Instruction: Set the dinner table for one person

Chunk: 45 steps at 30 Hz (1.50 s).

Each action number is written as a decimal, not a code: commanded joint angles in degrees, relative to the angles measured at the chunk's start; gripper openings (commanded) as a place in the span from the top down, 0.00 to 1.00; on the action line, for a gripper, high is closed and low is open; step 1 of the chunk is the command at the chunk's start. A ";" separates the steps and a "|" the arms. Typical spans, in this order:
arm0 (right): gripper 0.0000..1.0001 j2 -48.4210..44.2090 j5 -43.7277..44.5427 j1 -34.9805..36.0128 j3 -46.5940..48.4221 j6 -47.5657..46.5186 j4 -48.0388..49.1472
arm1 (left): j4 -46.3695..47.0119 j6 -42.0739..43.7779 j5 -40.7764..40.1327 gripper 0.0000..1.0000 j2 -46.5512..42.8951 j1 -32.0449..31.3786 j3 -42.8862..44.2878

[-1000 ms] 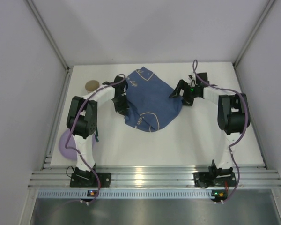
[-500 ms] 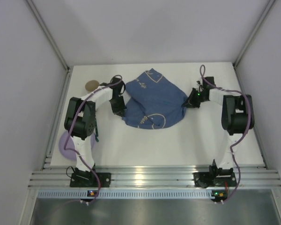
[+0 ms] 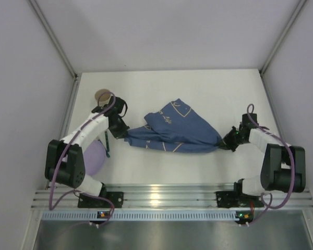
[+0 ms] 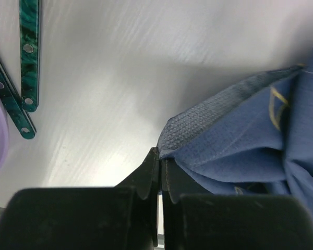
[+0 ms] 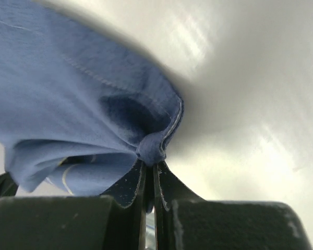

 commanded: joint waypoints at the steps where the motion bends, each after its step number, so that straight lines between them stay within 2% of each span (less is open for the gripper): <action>1: 1.00 -6.47 -1.24 2.75 3.73 6.34 0.84 | 1.12 -3.36 -0.80 1.00 -4.29 -2.02 2.08; 4: 1.00 -1.66 -2.18 3.99 15.66 4.94 1.62 | 5.07 0.41 2.02 1.00 -0.17 -3.00 8.93; 5: 1.00 3.84 -4.28 3.99 19.97 4.24 1.02 | 5.69 2.69 4.03 1.00 3.84 -3.08 11.56; 6: 1.00 6.68 -5.52 3.99 29.49 4.05 0.49 | 5.35 3.67 4.05 1.00 5.89 -3.08 19.33; 8: 1.00 12.04 -8.95 4.26 40.34 3.96 0.13 | 1.76 7.52 2.83 1.00 10.89 -3.00 29.37; 9: 1.00 17.29 -9.83 4.43 52.41 3.70 -1.61 | 0.18 8.94 2.30 1.00 16.31 -2.91 41.17; 11: 1.00 25.64 -12.37 4.70 66.34 2.48 -5.21 | -5.01 12.79 2.11 1.00 21.61 -2.73 54.14; 12: 1.00 27.87 -13.00 4.70 79.64 2.12 -8.97 | -7.11 13.78 2.12 1.00 26.95 -2.73 67.09; 15: 1.00 32.02 -14.32 4.26 95.72 1.51 -13.39 | -11.52 15.63 1.24 1.00 31.13 -2.64 83.95; 16: 1.00 31.06 -14.49 3.65 95.94 0.98 -14.19 | -11.09 15.80 0.80 1.00 29.13 -2.73 83.66; 17: 1.00 27.23 -14.41 3.38 94.64 0.19 -14.63 | -8.13 16.33 0.10 1.00 26.67 -2.91 81.65; 18: 1.00 24.23 -14.06 3.12 88.19 -0.77 -14.20 | -5.92 16.59 -1.38 1.00 23.78 -3.17 73.19; 19: 1.00 20.89 -11.53 2.68 84.12 -3.65 -14.20 | -2.86 16.95 -2.44 1.00 15.83 -3.95 67.71; 20: 1.00 14.25 -8.98 2.68 80.34 -5.51 -14.89 | 2.31 17.38 -3.41 1.00 12.10 -4.31 62.00; 21: 1.00 12.18 -6.70 2.85 75.60 -7.35 -19.08 | 4.62 17.39 -4.90 1.00 7.97 -4.40 51.68; 22: 1.00 10.07 -4.24 3.20 72.51 -9.11 -20.25 | 5.69 17.13 -5.52 1.00 2.45 -4.49 47.31; 23: 1.00 5.87 -4.04 3.29 64.13 -9.04 -19.91 | 6.31 16.78 -5.97 1.00 0.04 -4.49 39.79; 26: 1.00 0.84 -4.74 4.61 50.55 -8.08 -15.54 | 6.40 16.25 -5.10 1.00 -5.41 -4.49 29.03; 27: 1.00 -0.31 -4.65 4.78 40.50 -7.64 -13.69 | 7.97 16.16 -4.22 1.00 -6.21 -4.49 21.07; 29: 1.00 -2.86 -3.34 4.79 30.08 -6.67 -10.17 | 10.17 14.94 -1.67 1.00 -8.67 -4.49 13.03; 30: 1.00 -2.96 -2.72 4.79 21.15 -6.58 -7.98 | 11.23 13.97 -1.05 1.00 -9.29 -4.49 5.33; 33: 1.00 -0.77 -2.89 4.70 8.20 -7.98 -5.49 | 12.12 9.32 1.41 1.00 -9.83 -4.49 -5.24; 38: 0.99 -1.45 0.09 4.43 0.51 -13.34 -9.78 | 7.91 2.72 4.66 1.00 -11.49 -4.58 -14.41; 40: 0.83 -3.48 1.41 4.26 -0.03 -14.31 -11.55 | 6.67 2.27 4.14 1.00 -14.47 -4.49 -15.74; 41: 0.30 -8.10 2.98 4.26 0.06 -14.93 -15.65 | 3.19 1.58 2.66 1.00 -16.83 -4.40 -16.45; 42: 0.30 -8.14 2.99 4.26 0.14 -14.93 -15.69 | 3.15 1.57 2.64 1.00 -17.55 -4.40 -16.37; 44: 0.01 -10.50 4.57 4.26 0.67 -15.46 -17.26 | 2.10 0.78 3.61 1.00 -18.52 -4.49 -16.63; 45: 0.00 -10.87 5.01 4.26 1.46 -15.55 -18.66 | 1.31 0.43 4.13 1.00 -19.40 -4.49 -16.98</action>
